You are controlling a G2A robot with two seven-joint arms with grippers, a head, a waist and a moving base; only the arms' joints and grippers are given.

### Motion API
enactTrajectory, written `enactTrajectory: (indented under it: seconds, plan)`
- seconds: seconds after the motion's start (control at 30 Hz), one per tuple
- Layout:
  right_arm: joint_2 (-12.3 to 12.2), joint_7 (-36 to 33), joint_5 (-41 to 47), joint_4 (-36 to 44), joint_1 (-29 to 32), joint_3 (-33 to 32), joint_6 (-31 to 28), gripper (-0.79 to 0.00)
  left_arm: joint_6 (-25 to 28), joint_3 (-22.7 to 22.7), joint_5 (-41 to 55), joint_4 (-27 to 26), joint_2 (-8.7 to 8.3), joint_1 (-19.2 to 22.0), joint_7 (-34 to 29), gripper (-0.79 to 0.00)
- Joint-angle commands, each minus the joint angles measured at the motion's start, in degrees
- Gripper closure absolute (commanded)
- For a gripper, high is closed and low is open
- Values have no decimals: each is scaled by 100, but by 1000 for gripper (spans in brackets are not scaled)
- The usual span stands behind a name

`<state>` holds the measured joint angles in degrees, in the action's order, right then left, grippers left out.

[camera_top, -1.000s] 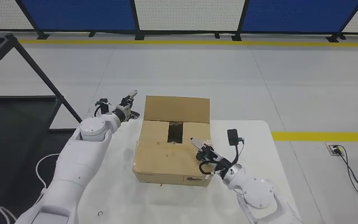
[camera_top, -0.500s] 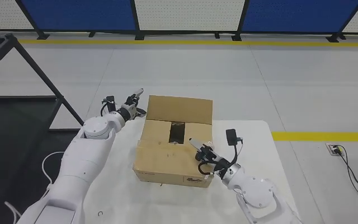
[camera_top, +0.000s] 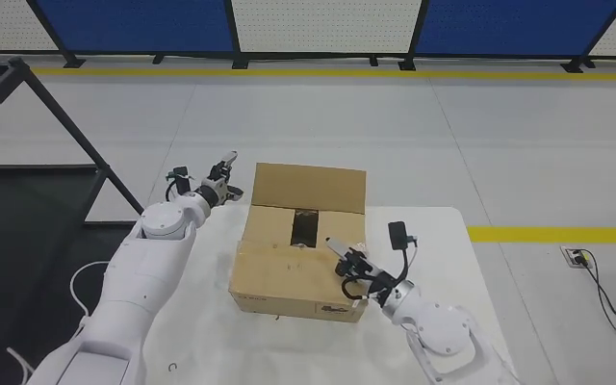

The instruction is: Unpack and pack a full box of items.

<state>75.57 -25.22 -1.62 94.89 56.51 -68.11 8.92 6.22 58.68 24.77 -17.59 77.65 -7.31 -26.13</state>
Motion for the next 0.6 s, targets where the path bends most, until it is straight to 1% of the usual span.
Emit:
enactTrajectory:
  seconds: [0.0, 0.3, 0.43, 0.57]
  plan:
    - [-5, 9, -20, 33, 44, -19, 15, -785, -8, -22, -8, -10, 49, -28, 62, -785]
    - [-48, 39, -144, 331, 336, -176, 71, -785, 65, -76, 70, 68, 302, -56, 468, -785]
    - [-67, 9, -177, 438, 443, -249, 78, -785, 128, -103, 36, 138, 380, -42, 410, -785]
    - [-81, -23, -183, 489, 503, -303, 56, -785, 196, -89, 15, 221, 418, -22, 318, -785]
